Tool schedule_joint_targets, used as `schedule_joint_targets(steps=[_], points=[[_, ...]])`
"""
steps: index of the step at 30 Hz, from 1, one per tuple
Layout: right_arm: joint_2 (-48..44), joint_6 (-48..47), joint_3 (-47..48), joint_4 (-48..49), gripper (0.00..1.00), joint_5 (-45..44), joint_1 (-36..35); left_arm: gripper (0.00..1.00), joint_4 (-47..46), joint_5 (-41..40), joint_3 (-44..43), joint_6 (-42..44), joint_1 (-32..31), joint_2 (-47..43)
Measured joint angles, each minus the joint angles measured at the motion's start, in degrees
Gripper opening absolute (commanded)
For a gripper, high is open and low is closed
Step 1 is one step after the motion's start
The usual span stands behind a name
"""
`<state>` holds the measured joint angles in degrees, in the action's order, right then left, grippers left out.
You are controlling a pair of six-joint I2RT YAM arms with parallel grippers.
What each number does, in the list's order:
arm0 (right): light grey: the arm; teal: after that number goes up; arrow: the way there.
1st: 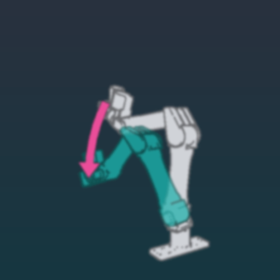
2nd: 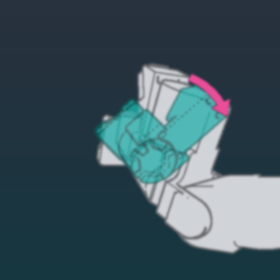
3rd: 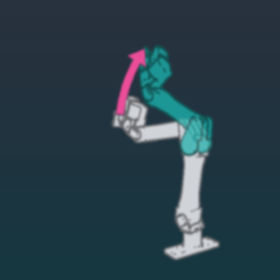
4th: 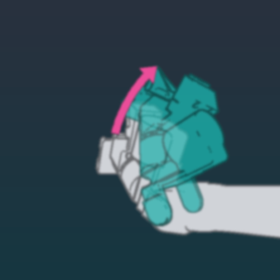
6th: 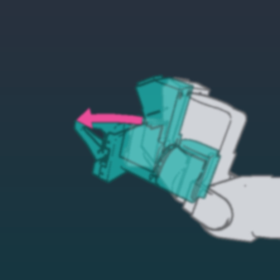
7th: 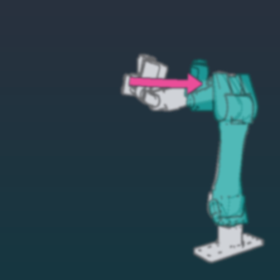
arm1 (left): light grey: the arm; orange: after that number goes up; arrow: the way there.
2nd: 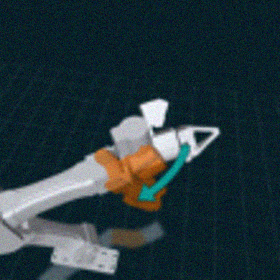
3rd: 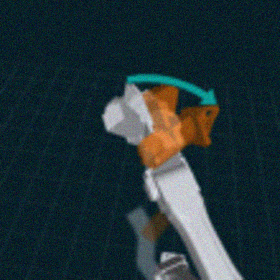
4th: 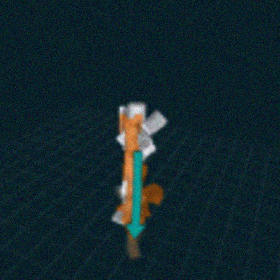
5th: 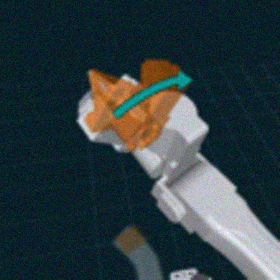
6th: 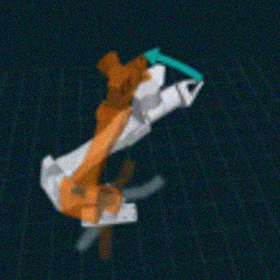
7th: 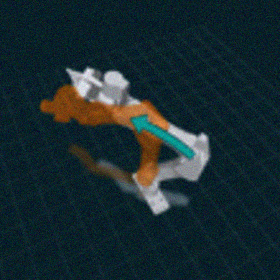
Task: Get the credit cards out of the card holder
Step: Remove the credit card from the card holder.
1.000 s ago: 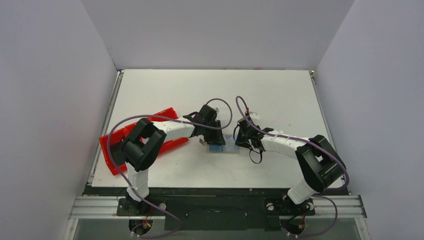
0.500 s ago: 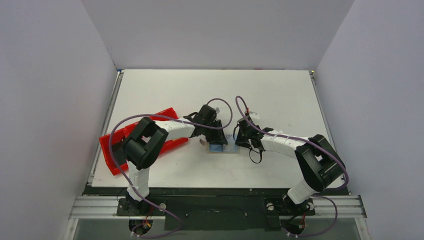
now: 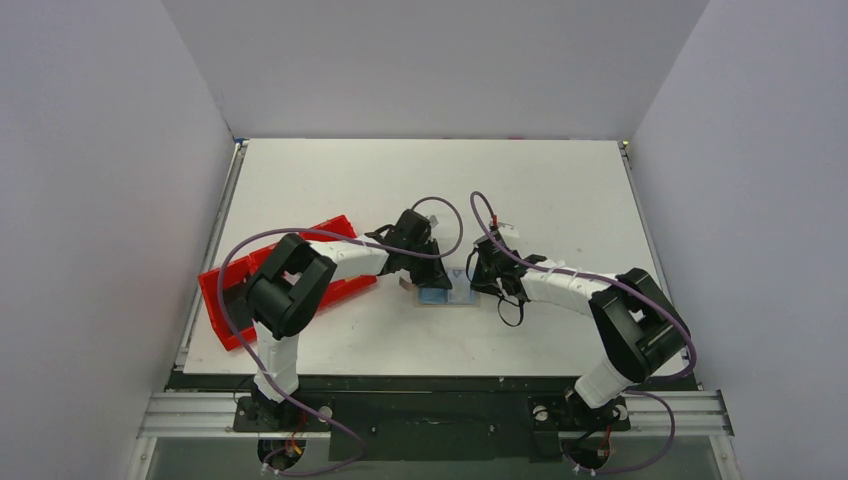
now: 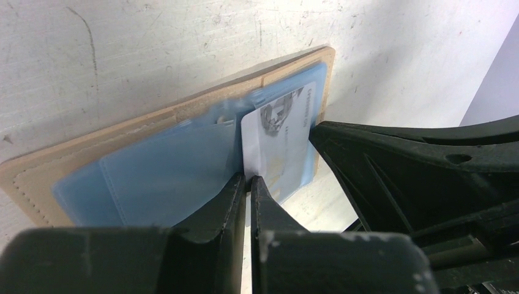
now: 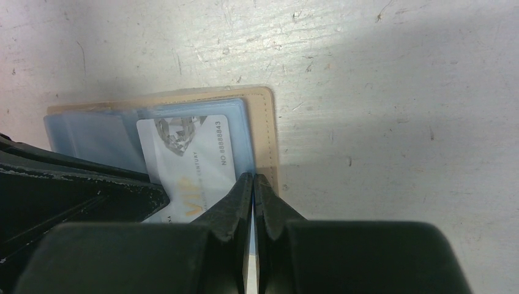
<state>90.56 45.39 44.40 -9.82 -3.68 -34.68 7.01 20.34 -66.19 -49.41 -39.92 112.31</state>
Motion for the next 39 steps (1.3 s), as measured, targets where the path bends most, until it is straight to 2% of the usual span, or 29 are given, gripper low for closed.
schedule_joint_targets(steps=[14,39], points=[[0.6,0.2,0.0,1.2,0.0,-0.4,-0.5,0.0,-1.6,0.9,2.9,0.0,1.6,-2.6],[0.7,0.2,0.0,1.7,0.0,-0.5,-0.6,0.0,0.9,0.5,6.5,0.8,4.5,-7.6]])
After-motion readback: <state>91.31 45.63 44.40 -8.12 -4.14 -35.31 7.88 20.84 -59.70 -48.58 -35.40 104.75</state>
